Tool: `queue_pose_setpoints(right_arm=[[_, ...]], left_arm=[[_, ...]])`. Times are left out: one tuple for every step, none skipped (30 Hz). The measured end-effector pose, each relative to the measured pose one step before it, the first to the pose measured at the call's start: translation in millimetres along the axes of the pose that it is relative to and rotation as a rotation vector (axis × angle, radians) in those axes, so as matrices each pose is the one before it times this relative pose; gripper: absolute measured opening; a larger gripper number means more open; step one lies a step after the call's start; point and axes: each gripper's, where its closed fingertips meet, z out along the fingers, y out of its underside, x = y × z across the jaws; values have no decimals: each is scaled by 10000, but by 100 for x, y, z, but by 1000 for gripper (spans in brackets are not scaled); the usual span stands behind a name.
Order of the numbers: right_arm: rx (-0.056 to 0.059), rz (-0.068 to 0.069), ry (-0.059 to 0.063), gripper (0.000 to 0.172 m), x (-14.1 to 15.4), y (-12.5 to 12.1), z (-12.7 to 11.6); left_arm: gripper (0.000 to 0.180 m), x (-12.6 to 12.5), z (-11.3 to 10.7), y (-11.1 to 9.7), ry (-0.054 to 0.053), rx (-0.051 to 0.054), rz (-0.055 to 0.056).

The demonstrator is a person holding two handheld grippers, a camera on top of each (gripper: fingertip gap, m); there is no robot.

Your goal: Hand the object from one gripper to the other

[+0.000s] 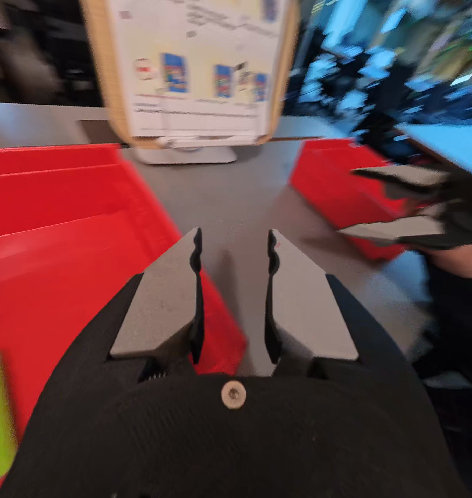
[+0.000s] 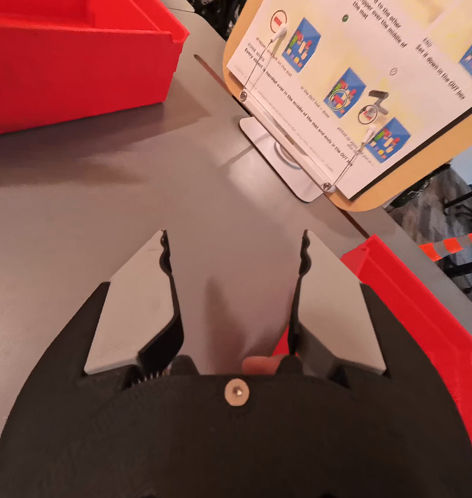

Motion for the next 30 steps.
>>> queue_pose_setpoints(right_arm=[[6,129,-152,95,32,75,22],[35,140,-161,95,-17,-33,-58],[84,128,-164,94,-75,-130,-86],[98,63,-145,92,-114,-146,-95],[47,-5,-95,91,-101,-59,-66],[-8,-20,-57,91,-93,12,-29],[-16,-8,-82,91,-159,5,-22],[-14,-5,-106,91,-200,-10,-24],[1,8,-95,91,-201,-29,-43],[32,13,-96,91,-181,-67,-53],[33,-5,-92,91,-170,-63,-69],[5,-44,-48,92,-93,-15,-68],[-8,-84,15,92,27,11,-87],[3,-80,56,92,123,-2,-97],[14,-2,48,92,160,-20,-111],[43,91,-40,92,54,-71,-118],[77,152,-186,92,-158,-150,-111],[76,197,-323,92,-386,-167,-102],[46,206,-356,92,-433,-151,-86],[29,178,-234,92,-268,-130,-88],[38,106,-39,92,-11,-112,-84],[20,5,79,91,100,-62,-56],[-29,-58,89,91,74,14,-20],[-51,-77,39,91,-17,37,25],[-35,-58,-7,91,-73,32,57],[-5,-18,-41,91,-108,-25,40],[12,14,-59,91,-105,-29,22],[19,26,-58,91,-60,-27,-8],[24,19,-47,91,-19,-7,-41],[14,21,-15,91,81,28,-57]], left_arm=[[47,-2014,-743,433,-1006,-277,204],[48,-1762,-579,510,-818,-285,126],[48,-1485,-439,536,-627,-280,46],[49,-1267,-295,491,-504,-234,-11],[50,-1090,-161,405,-421,-178,-43],[50,-702,9,302,-239,-125,-43],[50,-373,186,287,-100,-133,-19],[50,-262,335,374,-92,-194,18],[50,-127,469,519,-64,-294,70],[50,-6,560,669,-26,-379,127],[50,65,616,835,16,-453,156],[50,150,656,873,64,-464,86],[50,222,652,654,118,-342,-1],[51,238,609,438,136,-232,-56],[52,205,521,210,114,-138,-21],[52,149,414,23,82,-28,7],[52,110,341,-36,83,8,-23],[52,94,298,-60,84,16,-41],[52,-25,239,-96,24,46,-25],[52,-182,211,-42,-37,50,-57],[52,-342,213,59,-59,6,-134],[52,-411,244,86,-49,-10,-210],[52,-284,295,80,57,-16,-231],[53,-103,346,174,158,-84,-182],[52,-113,271,335,111,-254,-159],[52,-97,107,47,26,-137,-51],[52,-102,-56,-121,-109,-7,60],[50,-115,-168,-131,-189,-54,121],[48,-21,-201,-365,-155,4,137],[48,113,-144,-635,-88,81,158]])
